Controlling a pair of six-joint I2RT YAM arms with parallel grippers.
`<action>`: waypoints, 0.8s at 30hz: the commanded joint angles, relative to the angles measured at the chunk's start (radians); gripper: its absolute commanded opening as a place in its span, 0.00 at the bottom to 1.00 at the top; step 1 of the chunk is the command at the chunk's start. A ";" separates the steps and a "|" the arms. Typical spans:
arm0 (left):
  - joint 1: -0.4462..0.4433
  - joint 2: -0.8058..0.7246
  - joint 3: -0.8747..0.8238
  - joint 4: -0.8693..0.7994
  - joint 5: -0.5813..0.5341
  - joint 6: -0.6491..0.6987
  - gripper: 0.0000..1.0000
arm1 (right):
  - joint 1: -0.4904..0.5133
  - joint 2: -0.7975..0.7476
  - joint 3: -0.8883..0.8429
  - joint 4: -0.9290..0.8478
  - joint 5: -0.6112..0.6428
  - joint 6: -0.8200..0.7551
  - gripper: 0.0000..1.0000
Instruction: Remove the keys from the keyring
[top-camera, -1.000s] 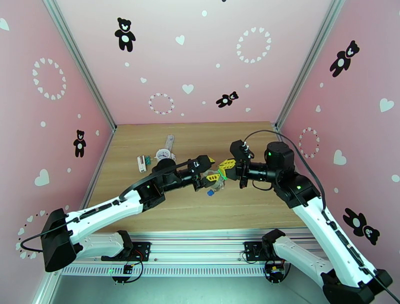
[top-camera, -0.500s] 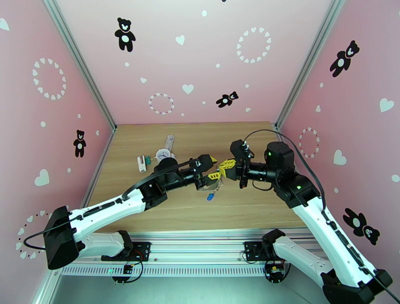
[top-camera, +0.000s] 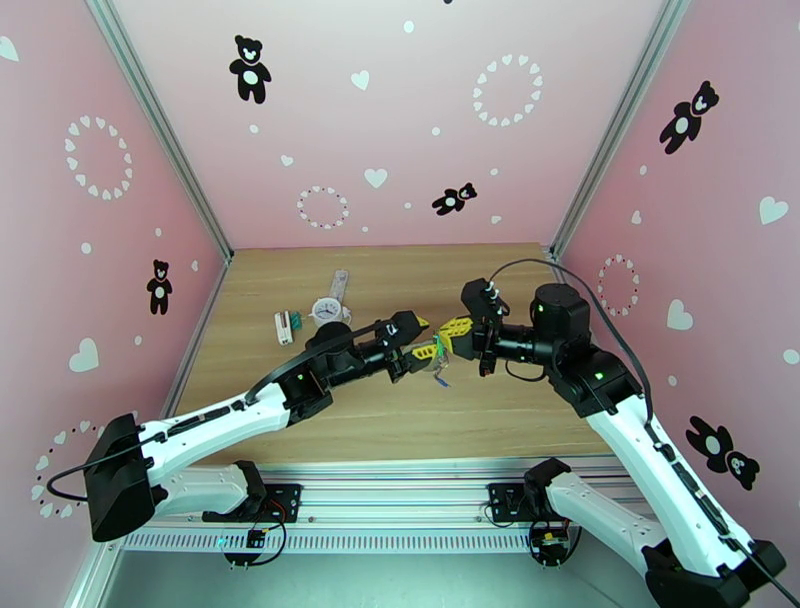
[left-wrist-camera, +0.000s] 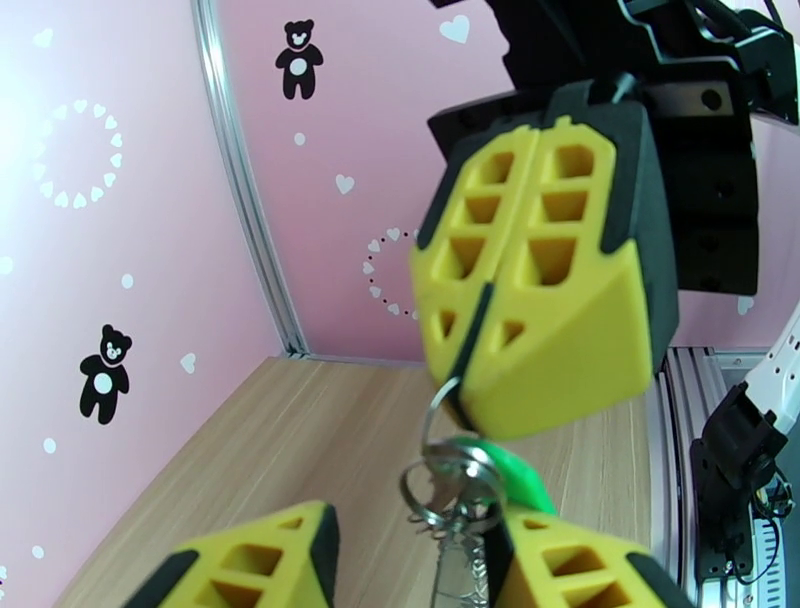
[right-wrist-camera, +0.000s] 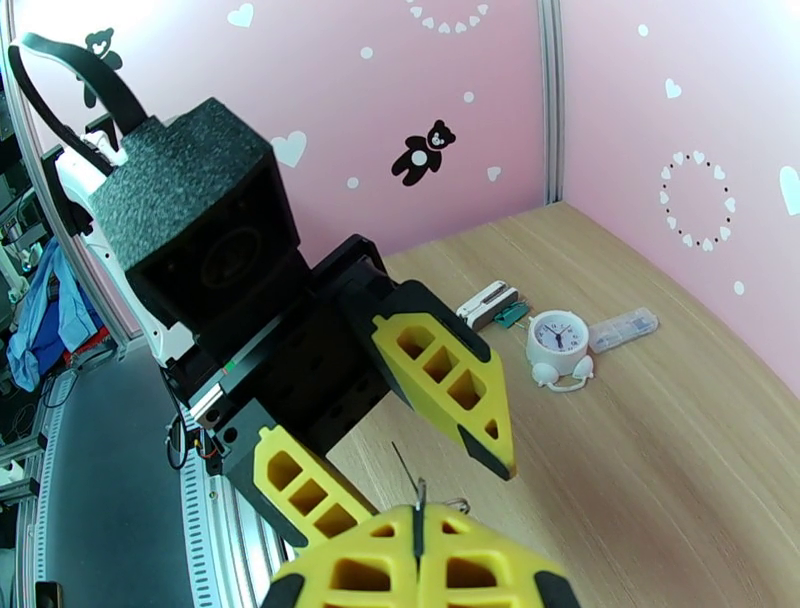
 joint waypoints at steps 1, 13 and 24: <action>-0.006 -0.020 -0.019 0.067 -0.053 -0.023 0.44 | -0.001 -0.012 0.027 0.021 0.007 0.006 0.00; -0.015 0.000 -0.036 0.149 -0.064 -0.040 0.41 | -0.001 -0.004 0.020 0.056 0.031 0.031 0.00; -0.017 0.050 0.004 0.133 -0.018 -0.028 0.40 | -0.001 -0.013 -0.001 0.077 0.011 0.045 0.00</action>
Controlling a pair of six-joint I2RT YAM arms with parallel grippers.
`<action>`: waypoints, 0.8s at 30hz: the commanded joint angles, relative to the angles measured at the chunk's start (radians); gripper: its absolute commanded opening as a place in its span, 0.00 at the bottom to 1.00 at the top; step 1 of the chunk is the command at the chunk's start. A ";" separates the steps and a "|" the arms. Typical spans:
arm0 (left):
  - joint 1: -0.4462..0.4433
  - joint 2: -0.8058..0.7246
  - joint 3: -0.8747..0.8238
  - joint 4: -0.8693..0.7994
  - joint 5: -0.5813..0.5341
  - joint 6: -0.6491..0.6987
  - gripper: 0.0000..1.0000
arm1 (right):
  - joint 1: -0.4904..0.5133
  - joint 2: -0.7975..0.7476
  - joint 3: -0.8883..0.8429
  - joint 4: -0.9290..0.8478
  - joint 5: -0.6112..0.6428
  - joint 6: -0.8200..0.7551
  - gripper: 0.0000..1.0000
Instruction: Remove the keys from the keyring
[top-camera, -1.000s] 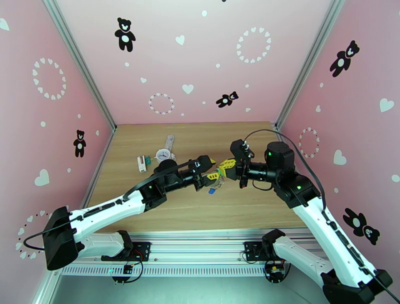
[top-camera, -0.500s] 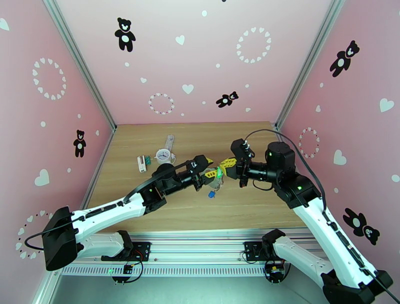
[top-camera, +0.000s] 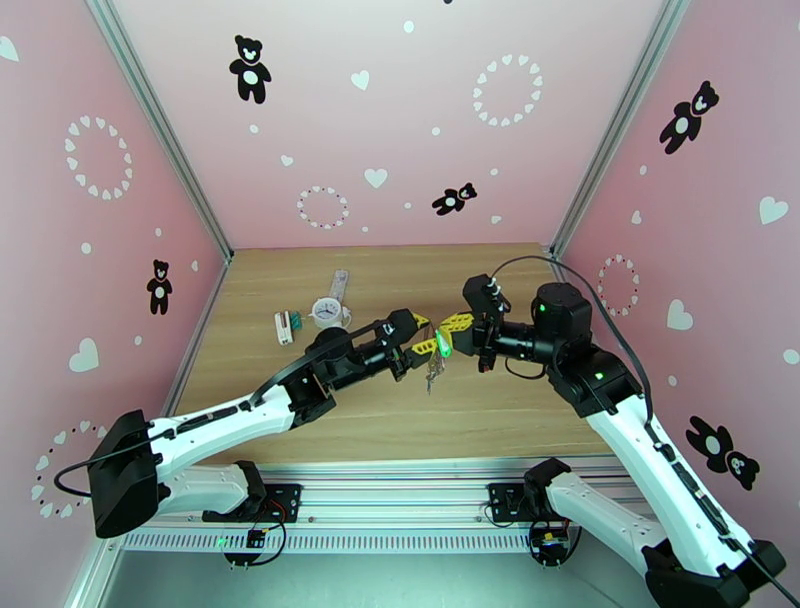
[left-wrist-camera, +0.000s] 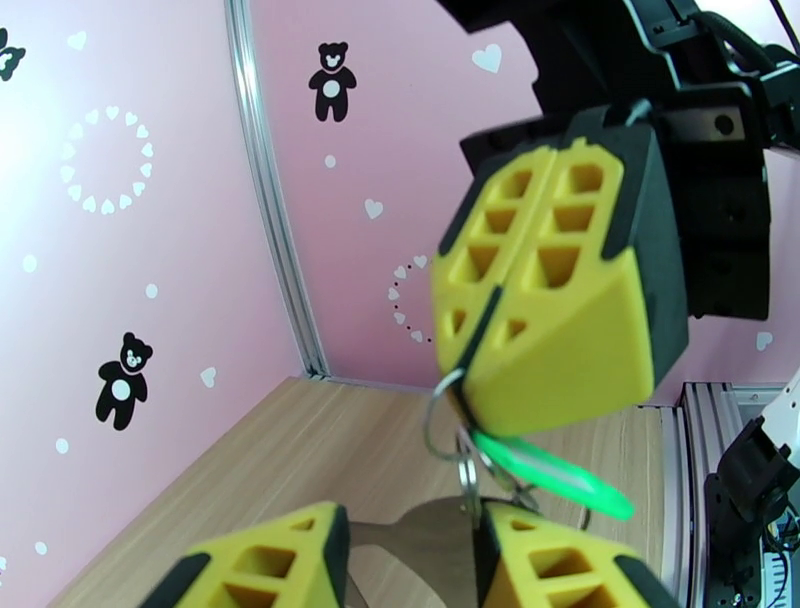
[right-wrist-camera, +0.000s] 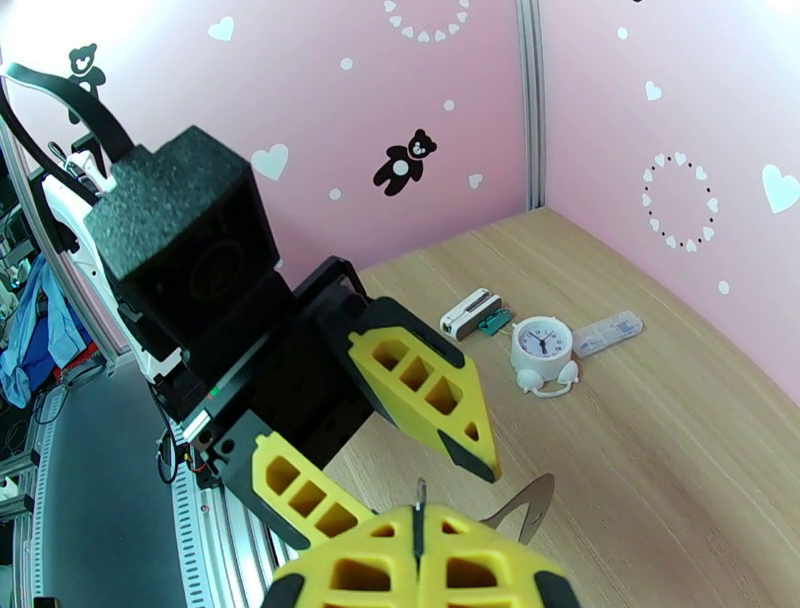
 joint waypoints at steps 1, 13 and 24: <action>-0.006 0.022 0.037 0.014 0.031 0.003 0.40 | -0.001 -0.014 -0.003 0.048 -0.015 0.011 0.00; -0.006 0.005 0.066 -0.033 0.032 0.049 0.49 | 0.000 -0.019 0.003 0.001 -0.012 -0.023 0.00; -0.006 0.018 0.101 -0.135 0.052 0.093 0.42 | 0.000 -0.027 0.018 -0.005 -0.007 -0.026 0.00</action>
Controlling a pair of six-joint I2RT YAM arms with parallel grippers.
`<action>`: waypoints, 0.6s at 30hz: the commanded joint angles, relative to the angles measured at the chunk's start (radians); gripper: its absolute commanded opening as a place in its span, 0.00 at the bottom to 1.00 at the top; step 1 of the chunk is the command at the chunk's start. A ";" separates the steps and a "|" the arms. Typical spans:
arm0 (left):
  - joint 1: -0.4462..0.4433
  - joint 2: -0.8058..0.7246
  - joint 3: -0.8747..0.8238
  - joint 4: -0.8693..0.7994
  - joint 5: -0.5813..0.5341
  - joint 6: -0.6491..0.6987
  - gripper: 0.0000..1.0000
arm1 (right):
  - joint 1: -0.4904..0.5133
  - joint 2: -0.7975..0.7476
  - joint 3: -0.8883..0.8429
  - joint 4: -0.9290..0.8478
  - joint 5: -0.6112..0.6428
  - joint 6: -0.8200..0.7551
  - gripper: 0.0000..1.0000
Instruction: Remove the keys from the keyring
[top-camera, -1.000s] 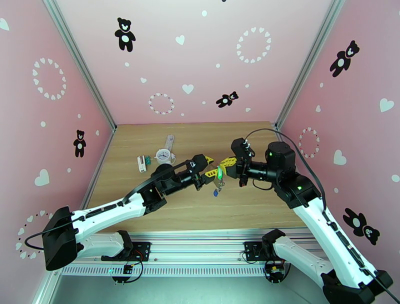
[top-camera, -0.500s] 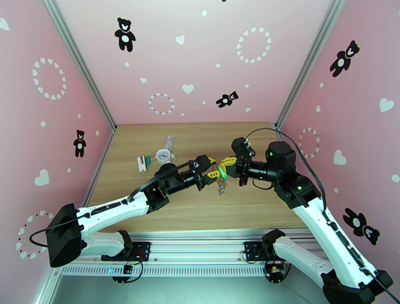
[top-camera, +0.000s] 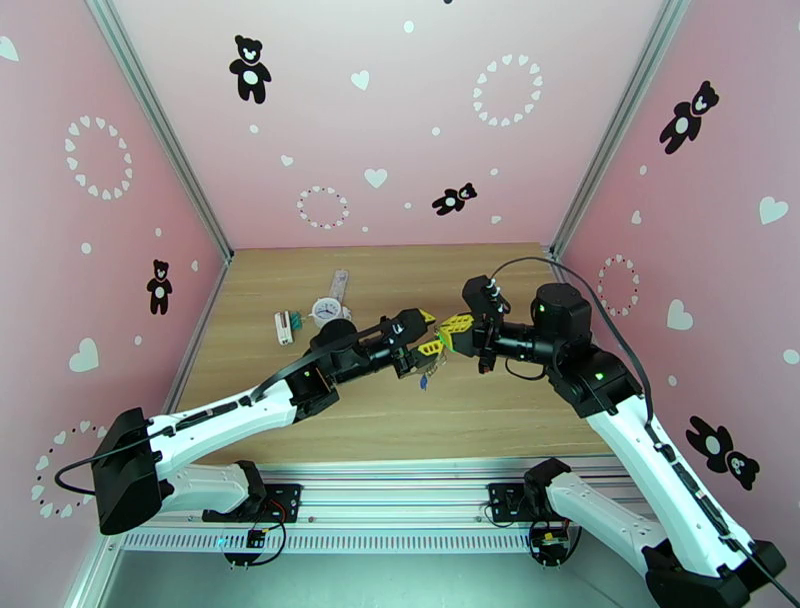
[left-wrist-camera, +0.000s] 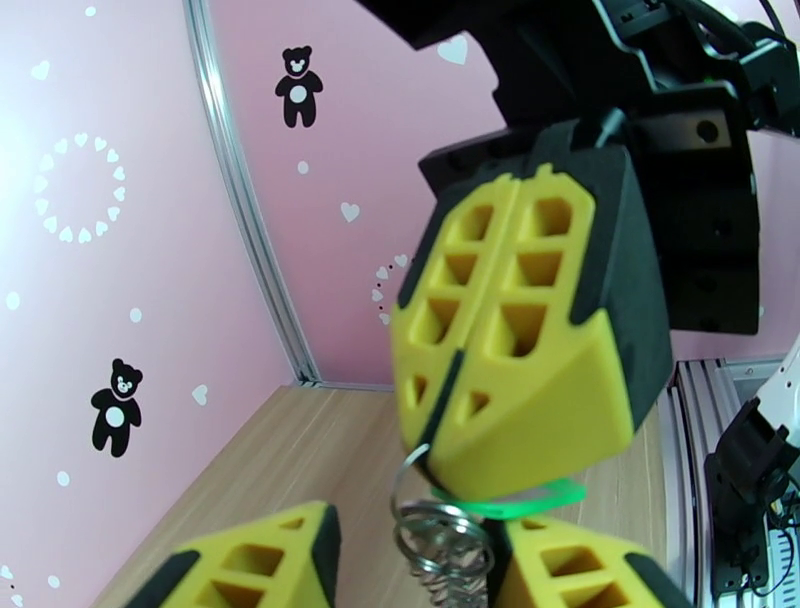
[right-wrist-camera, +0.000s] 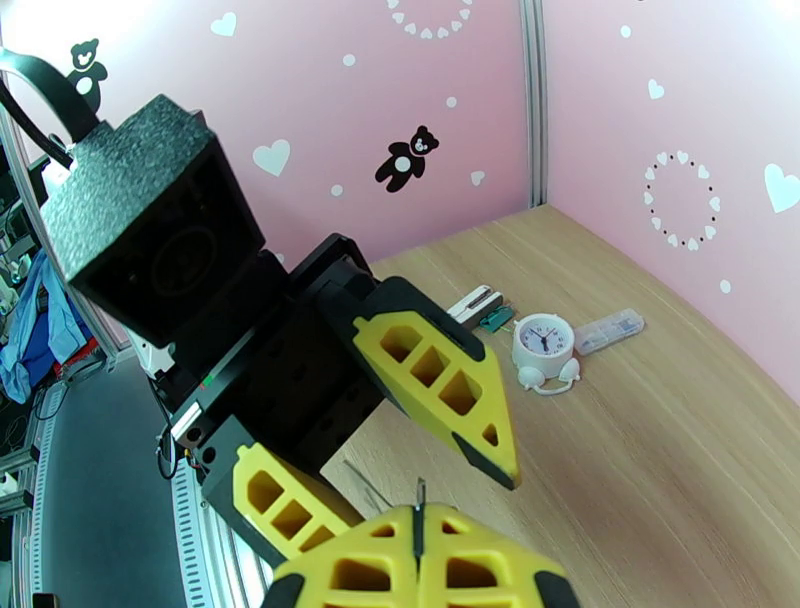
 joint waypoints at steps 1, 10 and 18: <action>-0.004 0.006 0.022 -0.033 -0.002 0.018 0.40 | -0.001 -0.024 0.021 0.005 -0.007 -0.009 0.00; -0.006 -0.003 0.009 0.008 -0.028 0.004 0.30 | 0.000 -0.025 0.016 0.004 -0.002 -0.010 0.00; -0.006 0.000 0.000 0.035 -0.036 -0.009 0.30 | 0.000 -0.029 0.010 0.010 0.010 -0.009 0.00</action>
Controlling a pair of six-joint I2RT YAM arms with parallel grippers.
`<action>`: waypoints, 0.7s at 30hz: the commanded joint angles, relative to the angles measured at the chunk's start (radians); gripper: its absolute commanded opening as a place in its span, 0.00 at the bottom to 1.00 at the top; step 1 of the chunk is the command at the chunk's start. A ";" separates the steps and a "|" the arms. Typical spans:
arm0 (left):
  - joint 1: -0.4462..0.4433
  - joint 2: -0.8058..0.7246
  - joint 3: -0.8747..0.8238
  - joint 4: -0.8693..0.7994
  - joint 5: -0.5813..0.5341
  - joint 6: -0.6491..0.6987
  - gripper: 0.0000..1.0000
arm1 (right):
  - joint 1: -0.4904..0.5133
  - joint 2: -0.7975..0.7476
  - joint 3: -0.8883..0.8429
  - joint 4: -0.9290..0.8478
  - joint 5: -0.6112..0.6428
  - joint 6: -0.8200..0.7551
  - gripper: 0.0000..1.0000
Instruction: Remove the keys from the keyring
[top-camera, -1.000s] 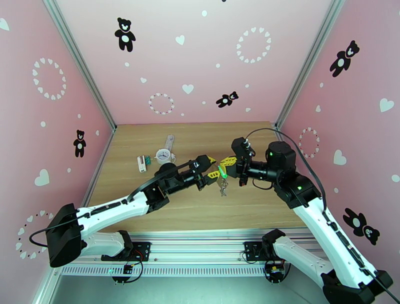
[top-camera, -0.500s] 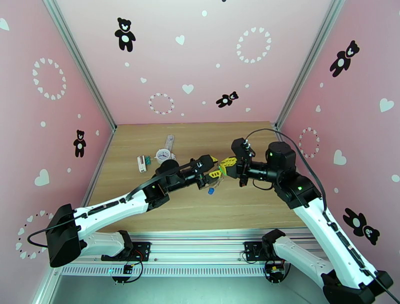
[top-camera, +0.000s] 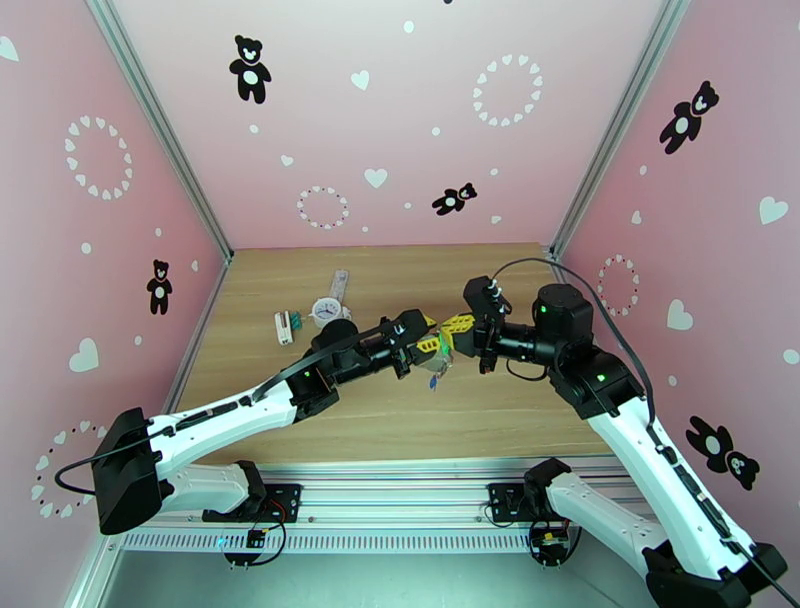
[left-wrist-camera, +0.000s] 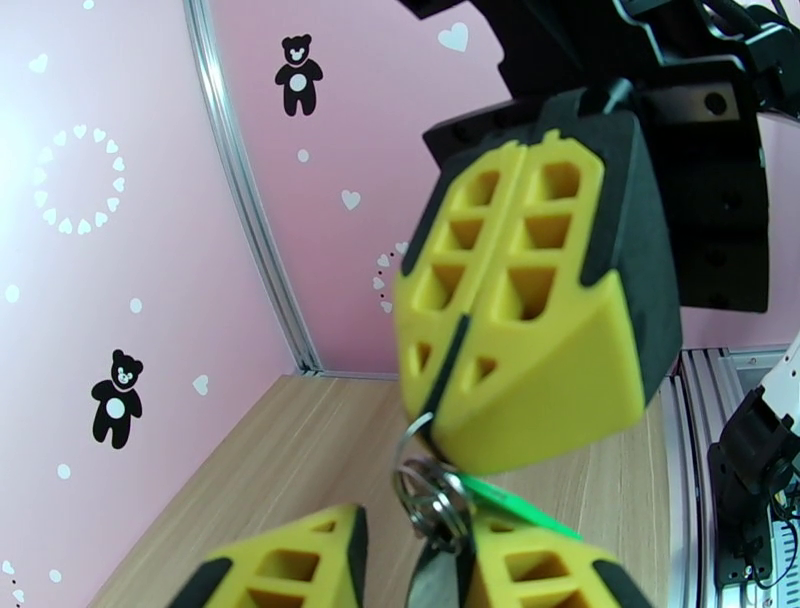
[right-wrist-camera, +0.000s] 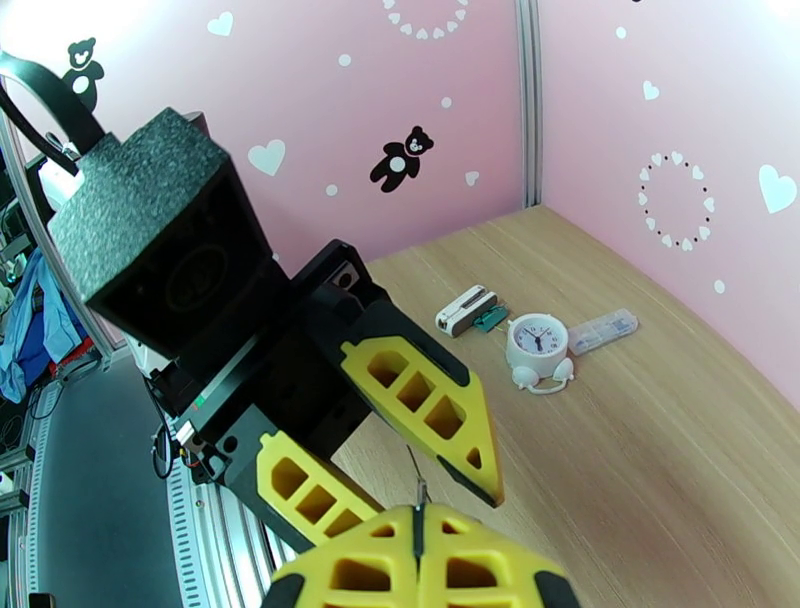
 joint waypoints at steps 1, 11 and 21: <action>-0.005 0.002 0.002 0.037 -0.021 -0.014 0.28 | -0.001 -0.022 0.011 0.014 -0.003 -0.006 0.00; -0.006 0.003 0.002 0.023 -0.027 -0.014 0.14 | 0.000 -0.033 0.008 0.018 0.005 -0.008 0.00; -0.006 -0.020 0.000 0.012 -0.020 -0.032 0.08 | -0.001 -0.049 0.007 0.015 0.025 -0.037 0.00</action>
